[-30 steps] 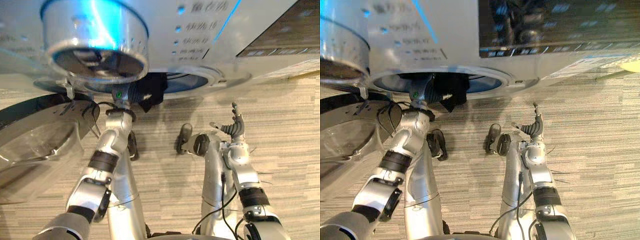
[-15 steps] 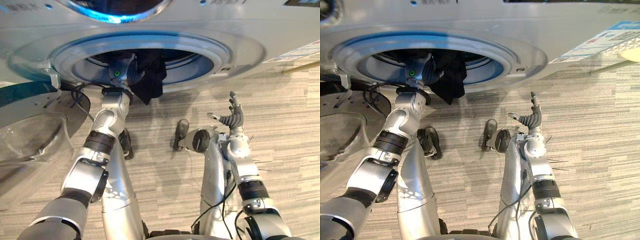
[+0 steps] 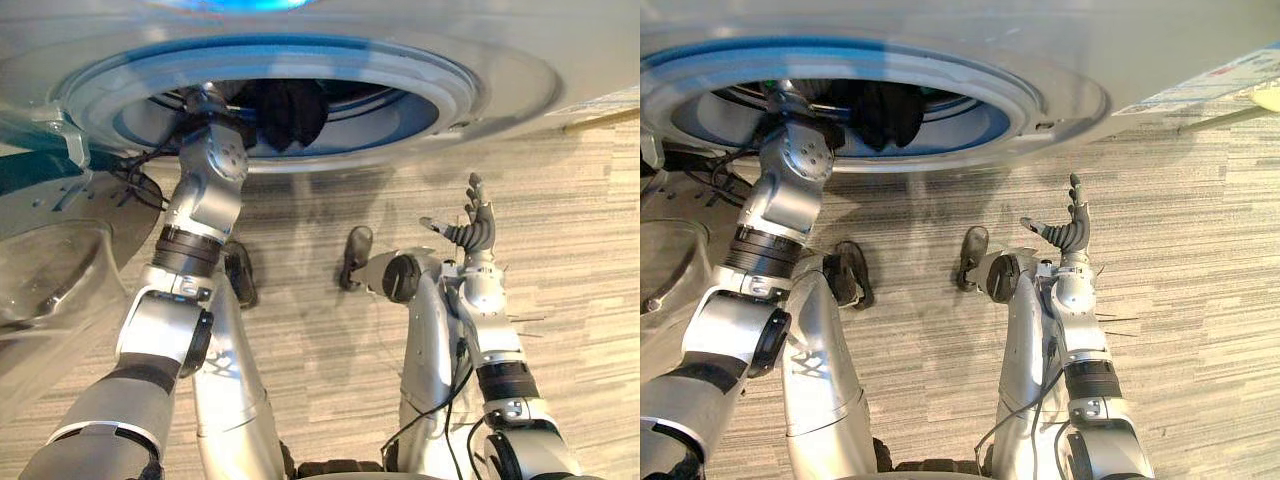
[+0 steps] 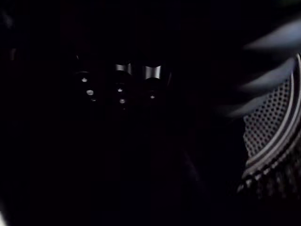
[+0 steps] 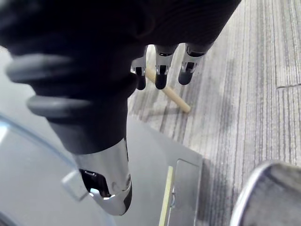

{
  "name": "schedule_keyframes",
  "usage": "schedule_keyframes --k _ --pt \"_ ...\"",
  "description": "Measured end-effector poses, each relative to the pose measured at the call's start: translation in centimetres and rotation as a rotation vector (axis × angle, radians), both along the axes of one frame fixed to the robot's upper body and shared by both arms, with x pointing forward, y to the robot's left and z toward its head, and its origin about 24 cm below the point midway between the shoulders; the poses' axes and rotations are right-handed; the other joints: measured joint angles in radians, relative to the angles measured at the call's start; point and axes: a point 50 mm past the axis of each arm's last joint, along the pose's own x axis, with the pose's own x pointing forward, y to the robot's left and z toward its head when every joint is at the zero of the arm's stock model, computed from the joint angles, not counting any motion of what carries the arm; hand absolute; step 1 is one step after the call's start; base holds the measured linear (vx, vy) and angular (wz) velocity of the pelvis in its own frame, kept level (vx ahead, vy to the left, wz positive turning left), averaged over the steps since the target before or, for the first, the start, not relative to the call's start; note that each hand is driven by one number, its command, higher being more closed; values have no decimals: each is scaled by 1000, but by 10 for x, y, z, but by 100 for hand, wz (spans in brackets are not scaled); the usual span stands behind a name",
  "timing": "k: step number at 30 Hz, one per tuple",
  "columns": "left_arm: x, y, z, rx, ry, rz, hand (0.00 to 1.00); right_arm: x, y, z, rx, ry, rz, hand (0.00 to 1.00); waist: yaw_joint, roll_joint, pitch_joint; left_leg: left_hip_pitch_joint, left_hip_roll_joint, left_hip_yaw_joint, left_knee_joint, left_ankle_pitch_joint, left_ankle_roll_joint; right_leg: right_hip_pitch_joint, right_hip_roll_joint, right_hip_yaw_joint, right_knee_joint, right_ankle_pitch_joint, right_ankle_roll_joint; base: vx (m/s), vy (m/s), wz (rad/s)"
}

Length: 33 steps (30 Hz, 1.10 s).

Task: Pick up the laundry basket with both hands and put the clothes into the washing machine.

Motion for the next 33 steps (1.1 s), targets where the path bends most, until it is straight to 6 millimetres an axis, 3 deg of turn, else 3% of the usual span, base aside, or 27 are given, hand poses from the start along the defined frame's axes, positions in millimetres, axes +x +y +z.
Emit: schedule_keyframes --k 2,3,4,6,14,22,25,27,28,29,33 --pt "-5 3 11 -38 -52 6 0 1 -3 6 -15 -25 -3 0 10 8 11 3 4 -19 33 -14 24 -5 4 -36 -12 4 2 62 12 -19" --pt "-5 5 10 -51 -51 8 0 -1 -6 5 -10 -23 -18 0 7 -2 11 -2 -2 -21 49 -9 17 -9 -2 -11 92 -13 9 97 -1 -7" --pt "-6 2 11 -55 -59 -3 0 -4 -11 -1 -2 -10 -46 0 4 0 13 -18 -12 -16 68 -8 15 15 -1 22 129 -86 -36 81 -46 18" --pt "-8 1 15 -39 -70 -4 0 -4 -14 1 8 -11 -53 0 6 5 16 -42 -15 -30 79 -3 8 2 -5 6 135 -88 -35 60 -27 9" --pt "16 -7 -6 109 174 -53 0 -3 -18 -7 6 40 -53 0 10 5 15 -16 -32 -43 115 5 5 29 -24 1 190 -111 -60 74 -16 6" --pt "19 -10 -20 55 207 -100 0 -6 -4 -27 41 120 -26 0 18 5 4 64 -32 -36 41 4 8 118 -21 -13 119 -116 -55 70 -13 5" --pt "8 -6 -44 -15 158 -103 0 -14 3 -45 68 175 -18 0 23 7 -31 128 -31 -23 -21 6 6 179 -12 -18 57 -116 -55 114 -23 4" --pt "6 -12 -85 -70 221 -138 0 -26 3 -64 88 238 -34 0 27 13 -126 141 -30 -7 -75 8 2 189 -6 -20 5 -116 -55 175 -21 7" --pt "3 -17 -111 -131 268 -179 0 -30 2 -71 93 263 -39 0 34 15 -138 191 -29 5 -108 12 -2 237 -6 -21 -27 -110 -66 163 -17 10" --pt "2 -18 -116 -143 277 -183 0 -31 2 -72 95 268 -40 0 35 15 -139 202 -29 7 -116 12 -2 248 -6 -22 -34 -110 -66 158 -20 10" --pt "-17 -22 -182 -323 397 -238 0 -39 5 -84 92 316 -47 0 38 25 -187 304 -30 23 -202 13 -3 351 -5 -35 -114 -110 -66 111 -28 11"
